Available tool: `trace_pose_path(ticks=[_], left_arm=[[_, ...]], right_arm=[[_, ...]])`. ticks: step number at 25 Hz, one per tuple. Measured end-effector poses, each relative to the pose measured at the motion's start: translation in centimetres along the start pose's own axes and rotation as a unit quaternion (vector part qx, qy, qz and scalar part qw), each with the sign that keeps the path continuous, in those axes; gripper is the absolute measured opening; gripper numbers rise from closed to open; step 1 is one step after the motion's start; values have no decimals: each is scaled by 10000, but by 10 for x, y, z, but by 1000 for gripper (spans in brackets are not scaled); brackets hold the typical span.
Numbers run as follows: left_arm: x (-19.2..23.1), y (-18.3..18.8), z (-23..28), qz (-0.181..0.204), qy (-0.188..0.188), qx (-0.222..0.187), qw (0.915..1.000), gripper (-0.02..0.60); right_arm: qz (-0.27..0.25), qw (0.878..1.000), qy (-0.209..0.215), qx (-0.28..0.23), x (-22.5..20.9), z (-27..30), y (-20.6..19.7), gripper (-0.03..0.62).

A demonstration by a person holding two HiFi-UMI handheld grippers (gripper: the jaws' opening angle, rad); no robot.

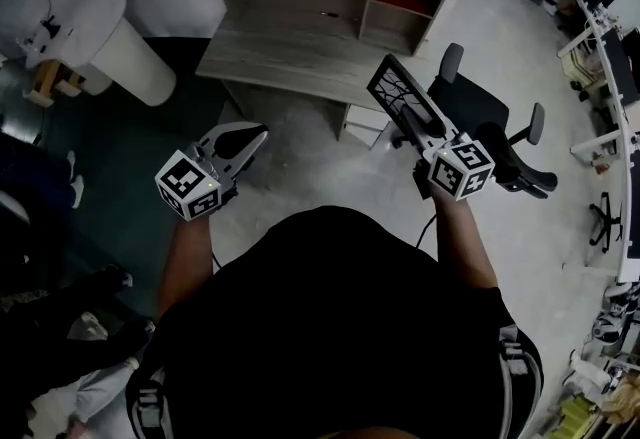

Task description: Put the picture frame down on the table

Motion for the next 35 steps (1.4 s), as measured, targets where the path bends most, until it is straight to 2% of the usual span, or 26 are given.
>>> trace_pose_path(ticks=[11,17,29,35], left_arm=[[2,-9,54,-3,-4,155,9999,17],[-3,-8,80,99,-93,45,9999,17],[2,-20,90,-121,75,187,9997,17],[17,-34,98,-303,-115,155,9994,17]], right_arm=[[68,9999,72,67,-52,6,-3,15],[145,9996,222,77,-79,15,-4,15],[224,9989,345,228,-91,33,-10,15],[242,9985,397,271,-89,45,-15,15]])
Point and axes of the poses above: the fingertips, and each gripper's own axes: z forward along the fingers, x to its left, y out of its top, the point moved 4 cm from there along -z, backward along the fingers, and after that the axes turned 9 degrees about -x, right-handed, at the moved point
